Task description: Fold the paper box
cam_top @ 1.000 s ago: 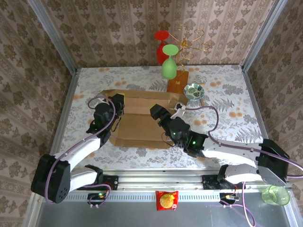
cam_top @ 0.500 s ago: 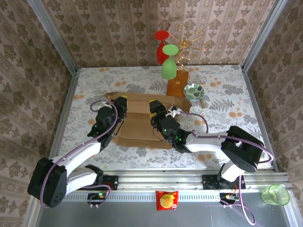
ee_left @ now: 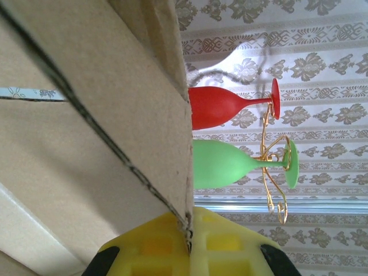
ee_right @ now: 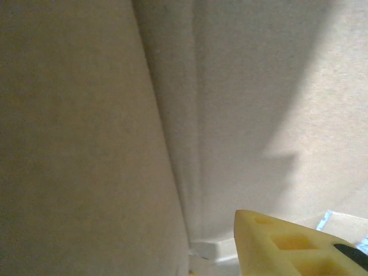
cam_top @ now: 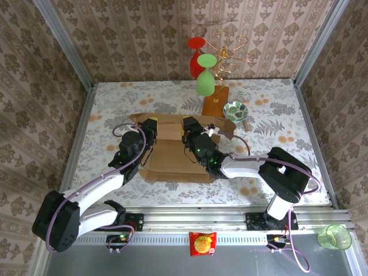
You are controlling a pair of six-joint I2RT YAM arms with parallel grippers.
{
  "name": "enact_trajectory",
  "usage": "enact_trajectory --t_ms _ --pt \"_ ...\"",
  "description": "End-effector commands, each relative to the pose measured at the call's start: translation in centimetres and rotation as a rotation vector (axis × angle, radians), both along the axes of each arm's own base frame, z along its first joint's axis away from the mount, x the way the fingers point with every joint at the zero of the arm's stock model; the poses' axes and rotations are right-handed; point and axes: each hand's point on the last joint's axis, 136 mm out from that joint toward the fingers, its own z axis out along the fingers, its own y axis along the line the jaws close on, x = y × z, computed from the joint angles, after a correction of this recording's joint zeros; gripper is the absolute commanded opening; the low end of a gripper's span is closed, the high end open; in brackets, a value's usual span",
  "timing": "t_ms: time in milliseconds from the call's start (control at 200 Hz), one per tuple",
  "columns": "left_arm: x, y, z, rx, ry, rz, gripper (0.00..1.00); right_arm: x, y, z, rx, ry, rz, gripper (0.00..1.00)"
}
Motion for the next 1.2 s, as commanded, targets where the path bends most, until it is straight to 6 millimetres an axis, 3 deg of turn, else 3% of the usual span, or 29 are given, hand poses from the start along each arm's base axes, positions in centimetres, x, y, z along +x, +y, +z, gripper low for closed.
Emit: enact_trajectory --t_ms 0,175,305,385,440,500,640,745,995,1195 --pt "-0.4 -0.4 0.5 -0.007 -0.016 -0.011 0.00 1.2 -0.4 1.1 0.036 -0.014 -0.033 0.44" --pt "-0.6 -0.9 0.6 -0.005 -0.017 -0.026 0.00 1.7 -0.5 0.1 0.034 0.006 -0.043 0.35" --pt "-1.1 -1.5 0.6 -0.007 -0.018 -0.057 0.00 1.9 -1.5 -0.4 0.002 0.020 -0.064 0.12" --pt "-1.9 -1.8 0.8 -0.005 -0.012 -0.103 0.26 1.8 -2.5 -0.6 -0.038 0.043 -0.068 0.00" --pt "-2.8 -1.5 1.2 0.026 -0.004 -0.129 0.38 1.7 -3.4 -0.7 -0.075 0.062 -0.072 0.00" --pt "-4.0 -0.6 1.2 0.108 0.028 -0.142 0.46 1.5 -4.4 -0.4 -0.114 0.086 -0.063 0.00" --pt "-6.8 3.0 2.8 0.296 0.045 -0.129 0.54 1.0 -6.2 0.4 -0.182 0.112 -0.062 0.00" --pt "-6.9 4.3 3.3 0.356 0.061 -0.153 0.57 0.9 -7.1 1.1 -0.191 0.117 -0.064 0.00" --pt "-3.1 1.5 5.5 0.383 -0.023 -0.270 0.51 1.2 -7.6 1.0 -0.171 0.130 -0.049 0.00" --pt "-1.9 -0.3 3.5 0.438 0.030 -0.326 0.50 1.4 -8.0 0.4 -0.157 0.140 -0.048 0.00"
